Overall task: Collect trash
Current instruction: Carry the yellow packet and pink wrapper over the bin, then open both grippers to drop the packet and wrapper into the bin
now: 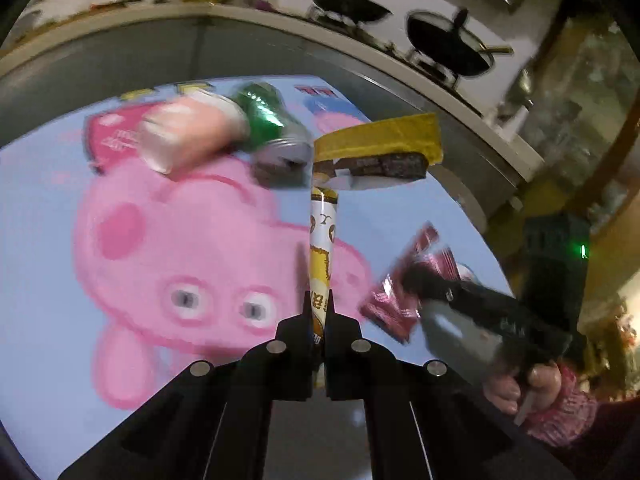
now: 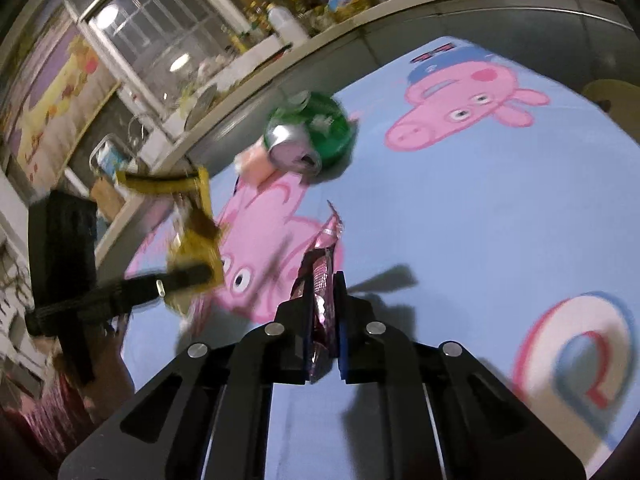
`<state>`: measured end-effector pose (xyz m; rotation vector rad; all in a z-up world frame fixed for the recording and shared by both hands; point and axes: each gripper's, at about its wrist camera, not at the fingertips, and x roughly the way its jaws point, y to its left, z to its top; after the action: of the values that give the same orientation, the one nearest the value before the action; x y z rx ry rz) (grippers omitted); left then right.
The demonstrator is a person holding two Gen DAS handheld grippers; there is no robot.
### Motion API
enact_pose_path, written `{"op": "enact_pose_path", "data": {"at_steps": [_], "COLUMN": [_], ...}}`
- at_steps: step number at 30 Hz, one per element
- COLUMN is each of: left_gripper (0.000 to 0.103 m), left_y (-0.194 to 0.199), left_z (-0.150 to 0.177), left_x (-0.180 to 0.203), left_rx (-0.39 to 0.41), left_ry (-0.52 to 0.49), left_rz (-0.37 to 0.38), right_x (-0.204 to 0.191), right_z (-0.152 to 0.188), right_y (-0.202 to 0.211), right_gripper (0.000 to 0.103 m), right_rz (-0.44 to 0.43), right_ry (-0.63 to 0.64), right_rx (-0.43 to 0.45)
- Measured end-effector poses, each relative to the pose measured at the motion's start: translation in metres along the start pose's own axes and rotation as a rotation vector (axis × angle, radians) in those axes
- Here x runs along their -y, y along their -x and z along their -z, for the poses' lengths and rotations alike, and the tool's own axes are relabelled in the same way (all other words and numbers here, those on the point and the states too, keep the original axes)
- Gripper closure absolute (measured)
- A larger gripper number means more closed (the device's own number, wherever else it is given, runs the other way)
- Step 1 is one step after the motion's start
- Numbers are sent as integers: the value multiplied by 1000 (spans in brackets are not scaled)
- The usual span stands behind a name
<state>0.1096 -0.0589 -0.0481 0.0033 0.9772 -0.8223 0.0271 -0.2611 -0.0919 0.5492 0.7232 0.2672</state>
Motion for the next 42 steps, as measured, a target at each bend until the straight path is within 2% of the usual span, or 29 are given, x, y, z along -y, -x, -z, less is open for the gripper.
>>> {"op": "enact_pose_path", "data": {"at_steps": [8, 16, 21, 25, 33, 42], "left_gripper": [99, 99, 99, 99, 99, 99], "left_y": [-56, -139, -184, -211, -249, -265], "left_z": [-22, -78, -111, -129, -149, -147], "left_x": [73, 149, 197, 226, 242, 232], "left_rx": [-112, -211, -238, -244, -252, -268], "left_ry": [-125, -237, -294, -324, -325, -317], "left_rz": [29, 23, 37, 40, 0, -42], "right_x": [70, 146, 205, 236, 268, 269], "right_z": [-19, -36, -48, -57, -77, -97], "right_y": [47, 95, 130, 144, 136, 117], "right_gripper": [94, 94, 94, 94, 94, 94], "right_rz": [63, 146, 209, 256, 311, 344], "right_ry": [-135, -235, -317, -344, -336, -289], "right_rx": [105, 192, 263, 289, 268, 231]}}
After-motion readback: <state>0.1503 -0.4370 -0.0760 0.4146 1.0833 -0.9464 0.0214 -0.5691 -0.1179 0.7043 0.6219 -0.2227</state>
